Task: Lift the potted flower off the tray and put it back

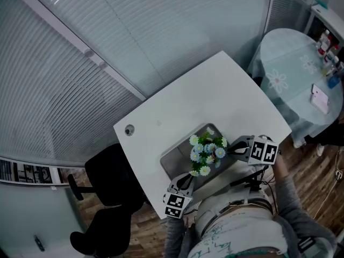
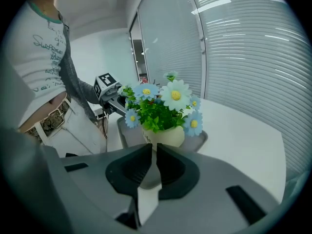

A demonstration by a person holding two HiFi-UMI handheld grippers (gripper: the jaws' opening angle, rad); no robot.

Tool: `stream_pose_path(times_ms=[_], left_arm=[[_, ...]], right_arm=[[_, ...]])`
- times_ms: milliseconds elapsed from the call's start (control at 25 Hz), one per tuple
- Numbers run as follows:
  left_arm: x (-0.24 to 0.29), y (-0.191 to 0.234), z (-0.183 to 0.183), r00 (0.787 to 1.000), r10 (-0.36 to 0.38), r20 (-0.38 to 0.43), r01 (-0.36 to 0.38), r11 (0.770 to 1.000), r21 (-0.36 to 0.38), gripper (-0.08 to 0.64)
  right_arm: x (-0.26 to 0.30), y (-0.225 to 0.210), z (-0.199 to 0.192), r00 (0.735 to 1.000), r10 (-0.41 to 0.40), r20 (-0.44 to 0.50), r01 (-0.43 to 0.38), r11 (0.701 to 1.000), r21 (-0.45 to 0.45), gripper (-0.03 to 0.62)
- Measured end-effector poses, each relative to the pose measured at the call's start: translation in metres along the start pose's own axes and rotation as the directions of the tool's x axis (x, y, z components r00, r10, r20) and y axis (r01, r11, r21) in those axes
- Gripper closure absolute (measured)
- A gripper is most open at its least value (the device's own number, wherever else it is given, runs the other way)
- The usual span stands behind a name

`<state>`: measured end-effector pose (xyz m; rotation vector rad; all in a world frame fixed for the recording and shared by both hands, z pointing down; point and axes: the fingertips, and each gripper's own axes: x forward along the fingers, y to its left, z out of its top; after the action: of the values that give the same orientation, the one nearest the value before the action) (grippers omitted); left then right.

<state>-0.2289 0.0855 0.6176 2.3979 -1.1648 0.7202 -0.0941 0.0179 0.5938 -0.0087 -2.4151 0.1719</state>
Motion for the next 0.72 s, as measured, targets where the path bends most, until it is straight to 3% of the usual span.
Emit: stream_pose_path(times_ms=[240, 480, 720], left_arm=[[-0.001, -0.015, 0.001, 0.999, 0.036, 0.004, -0.036, 0.999, -0.018, 0.549], [-0.003, -0.03, 0.003, 0.995, 0.092, 0.026, -0.089, 0.991, -0.099, 0.549], [0.0, -0.052, 0.004, 0.991, 0.131, 0.028, -0.126, 0.98, -0.153, 0.549]], right_arm=[[-0.003, 0.015, -0.002, 1.0, 0.024, 0.012, -0.024, 1.0, 0.004, 0.558], [-0.009, 0.024, 0.007, 0.997, 0.021, 0.078, -0.02, 1.0, -0.008, 0.558], [-0.016, 0.039, 0.004, 0.996, 0.052, 0.075, -0.049, 0.998, -0.034, 0.558]])
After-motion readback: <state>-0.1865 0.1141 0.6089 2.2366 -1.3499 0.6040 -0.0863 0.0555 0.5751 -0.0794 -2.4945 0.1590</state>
